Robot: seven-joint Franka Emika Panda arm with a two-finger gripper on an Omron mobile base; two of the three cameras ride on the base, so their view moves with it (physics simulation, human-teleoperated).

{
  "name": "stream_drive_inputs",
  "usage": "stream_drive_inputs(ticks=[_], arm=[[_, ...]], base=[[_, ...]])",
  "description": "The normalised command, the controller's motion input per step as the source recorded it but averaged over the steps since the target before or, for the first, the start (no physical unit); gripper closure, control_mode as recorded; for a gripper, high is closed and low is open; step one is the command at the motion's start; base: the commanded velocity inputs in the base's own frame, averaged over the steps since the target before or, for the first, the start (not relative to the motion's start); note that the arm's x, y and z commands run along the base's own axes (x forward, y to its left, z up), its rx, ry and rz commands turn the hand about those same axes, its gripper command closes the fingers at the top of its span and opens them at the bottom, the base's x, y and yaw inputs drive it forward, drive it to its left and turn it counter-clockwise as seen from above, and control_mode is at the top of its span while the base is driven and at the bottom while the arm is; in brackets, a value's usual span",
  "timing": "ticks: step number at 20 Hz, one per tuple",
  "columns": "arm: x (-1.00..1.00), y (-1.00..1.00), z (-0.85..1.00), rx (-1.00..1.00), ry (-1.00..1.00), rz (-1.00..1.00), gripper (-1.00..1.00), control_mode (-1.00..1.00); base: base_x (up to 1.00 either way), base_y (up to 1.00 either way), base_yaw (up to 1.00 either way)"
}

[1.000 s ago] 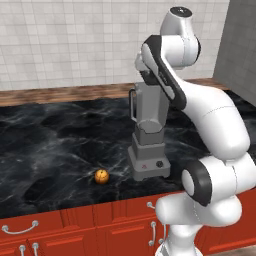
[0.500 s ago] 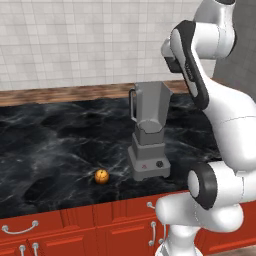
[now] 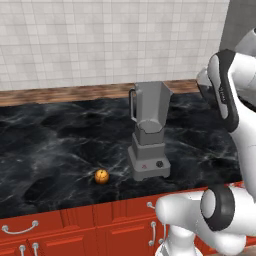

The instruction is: Open the blender lid, put the orange in the blender, close the lid, and start the blender.

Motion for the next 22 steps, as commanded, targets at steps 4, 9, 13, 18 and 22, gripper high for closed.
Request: stream_drive_inputs(ticks=[4, 9, 13, 18, 22], arm=[[-0.09, -1.0, -1.0, 0.0, 0.2, -0.05, 1.0, -1.0], [-0.01, -1.0, -1.0, 0.0, 0.2, -0.04, 1.0, -1.0], [0.04, -0.58, -1.0, 0.0, 0.21, -0.03, 1.0, -1.0], [0.21, -0.07, -1.0, 0.0, 0.18, 0.0, 1.0, -1.0], [0.22, 0.1, -0.99, 0.0, 0.1, 0.0, 1.0, -1.0]], base=[[0.0, 0.0, 0.0], [0.0, 0.0, 0.0], [0.0, 0.0, 0.0], [0.0, 0.0, 0.0], [0.0, 0.0, 0.0]])
